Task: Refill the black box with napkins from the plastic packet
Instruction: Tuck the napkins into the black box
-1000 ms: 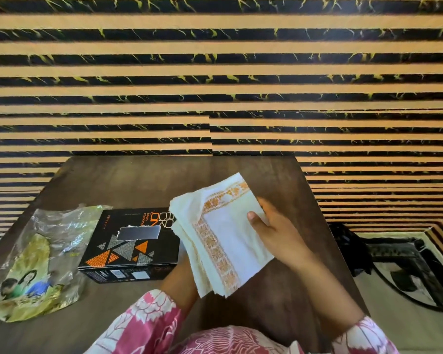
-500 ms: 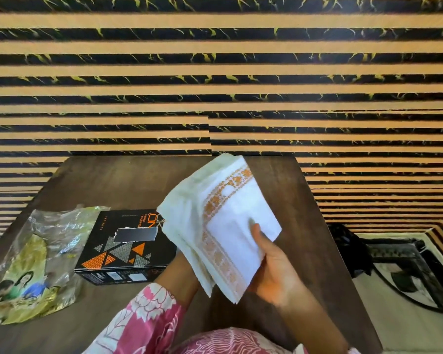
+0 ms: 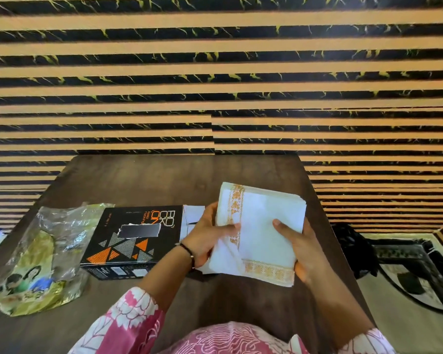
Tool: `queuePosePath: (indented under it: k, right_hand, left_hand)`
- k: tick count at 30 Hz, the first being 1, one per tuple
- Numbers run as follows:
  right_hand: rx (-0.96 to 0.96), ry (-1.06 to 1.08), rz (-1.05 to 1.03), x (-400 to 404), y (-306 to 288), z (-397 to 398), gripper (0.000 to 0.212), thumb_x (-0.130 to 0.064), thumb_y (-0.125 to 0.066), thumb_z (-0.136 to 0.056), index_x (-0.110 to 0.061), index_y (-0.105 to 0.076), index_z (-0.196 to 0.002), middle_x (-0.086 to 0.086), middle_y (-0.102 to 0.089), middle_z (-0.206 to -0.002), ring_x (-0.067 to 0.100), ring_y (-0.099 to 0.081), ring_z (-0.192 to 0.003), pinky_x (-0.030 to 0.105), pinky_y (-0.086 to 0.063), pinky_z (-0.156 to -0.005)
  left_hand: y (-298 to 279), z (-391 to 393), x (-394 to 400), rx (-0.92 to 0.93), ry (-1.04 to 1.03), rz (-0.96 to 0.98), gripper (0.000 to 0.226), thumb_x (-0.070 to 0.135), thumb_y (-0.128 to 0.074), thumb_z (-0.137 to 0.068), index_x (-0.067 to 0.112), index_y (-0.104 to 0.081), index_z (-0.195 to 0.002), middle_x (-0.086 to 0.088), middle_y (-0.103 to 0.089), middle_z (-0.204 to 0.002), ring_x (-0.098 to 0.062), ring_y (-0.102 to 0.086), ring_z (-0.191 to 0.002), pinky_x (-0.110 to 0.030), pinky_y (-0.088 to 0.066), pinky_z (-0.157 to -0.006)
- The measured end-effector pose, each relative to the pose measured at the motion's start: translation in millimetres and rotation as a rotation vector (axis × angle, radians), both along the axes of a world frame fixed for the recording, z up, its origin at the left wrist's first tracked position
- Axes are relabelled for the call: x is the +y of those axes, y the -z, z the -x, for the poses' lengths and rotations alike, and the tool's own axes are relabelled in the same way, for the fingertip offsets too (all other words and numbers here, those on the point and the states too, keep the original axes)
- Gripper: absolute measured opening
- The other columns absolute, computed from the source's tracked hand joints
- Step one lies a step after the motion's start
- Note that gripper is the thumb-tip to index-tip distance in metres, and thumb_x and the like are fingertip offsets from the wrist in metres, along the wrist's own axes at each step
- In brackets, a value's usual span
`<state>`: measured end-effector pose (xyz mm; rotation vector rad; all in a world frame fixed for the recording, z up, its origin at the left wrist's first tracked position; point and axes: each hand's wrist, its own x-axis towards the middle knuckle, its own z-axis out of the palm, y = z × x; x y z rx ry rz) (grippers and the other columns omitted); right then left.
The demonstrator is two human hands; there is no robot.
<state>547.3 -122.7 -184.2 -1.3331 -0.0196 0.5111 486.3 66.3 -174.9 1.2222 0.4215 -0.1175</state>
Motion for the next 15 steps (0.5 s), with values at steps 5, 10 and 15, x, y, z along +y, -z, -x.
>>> queuePosePath:
  k: [5, 10, 15]
  right_hand:
    - [-0.024, -0.191, -0.026, -18, -8, -5, 0.059, -0.005, -0.075, -0.067, -0.037, -0.051, -0.111, 0.003, -0.069, -0.106, 0.024, -0.069, -0.096, 0.042, -0.059, -0.075]
    - [0.079, -0.291, -0.01, -25, 10, 2, 0.058, -0.009, -0.072, -0.073, -0.029, -0.045, -0.121, 0.006, -0.07, -0.105, 0.021, -0.07, -0.094, 0.032, -0.058, -0.067]
    - [0.164, -0.317, -0.168, -28, 17, 7, 0.052, -0.004, -0.067, -0.077, -0.019, -0.049, -0.123, 0.015, -0.068, -0.11, 0.032, -0.068, -0.098, 0.042, -0.058, -0.068]
  left_hand:
    - [-7, 7, 8, -0.01, 0.036, -0.028, 0.051, -0.002, -0.059, -0.083, 0.022, -0.042, -0.125, -0.012, -0.065, -0.116, -0.031, -0.067, -0.096, -0.048, -0.056, -0.082]
    - [-14, 10, 11, 0.052, 0.119, -0.151, 0.042, 0.004, -0.059, -0.086, 0.021, -0.045, -0.121, -0.009, -0.066, -0.115, -0.026, -0.067, -0.093, -0.041, -0.057, -0.078]
    - [-12, 14, 11, 0.089, 0.049, -0.294, 0.023, 0.021, -0.054, -0.091, 0.021, -0.054, -0.113, -0.007, -0.067, -0.111, -0.022, -0.066, -0.087, -0.036, -0.056, -0.069]
